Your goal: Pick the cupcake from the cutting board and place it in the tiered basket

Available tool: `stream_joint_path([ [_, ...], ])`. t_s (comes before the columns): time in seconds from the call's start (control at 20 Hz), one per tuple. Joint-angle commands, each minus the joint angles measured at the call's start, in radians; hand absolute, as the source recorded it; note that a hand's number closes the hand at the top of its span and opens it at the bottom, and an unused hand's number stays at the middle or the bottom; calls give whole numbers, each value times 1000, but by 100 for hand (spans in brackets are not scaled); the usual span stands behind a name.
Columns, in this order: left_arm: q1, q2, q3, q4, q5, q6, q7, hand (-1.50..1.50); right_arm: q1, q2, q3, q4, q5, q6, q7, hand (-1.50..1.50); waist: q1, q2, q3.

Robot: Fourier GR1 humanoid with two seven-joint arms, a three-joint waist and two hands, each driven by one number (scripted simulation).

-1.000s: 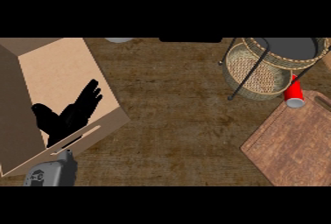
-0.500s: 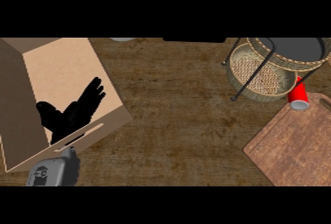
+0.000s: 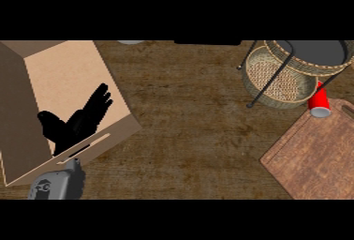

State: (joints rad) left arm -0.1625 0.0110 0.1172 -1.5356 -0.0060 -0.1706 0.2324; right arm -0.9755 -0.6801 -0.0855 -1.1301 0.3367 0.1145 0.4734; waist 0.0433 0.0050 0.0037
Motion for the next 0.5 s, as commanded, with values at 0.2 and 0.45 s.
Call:
stream_joint_path([
  [0.2, -29, -10, -47, 9, 10, -16, 56, 0, -89, 214, -85, 229, -58, -181, -94, 150, -7, 9, -2],
  [0.45, -71, -11, -44, 36, 16, -15, 83, 0, -129, 297, -90, 364, -90, -164, -264, -150, -11, 10, -3],
])
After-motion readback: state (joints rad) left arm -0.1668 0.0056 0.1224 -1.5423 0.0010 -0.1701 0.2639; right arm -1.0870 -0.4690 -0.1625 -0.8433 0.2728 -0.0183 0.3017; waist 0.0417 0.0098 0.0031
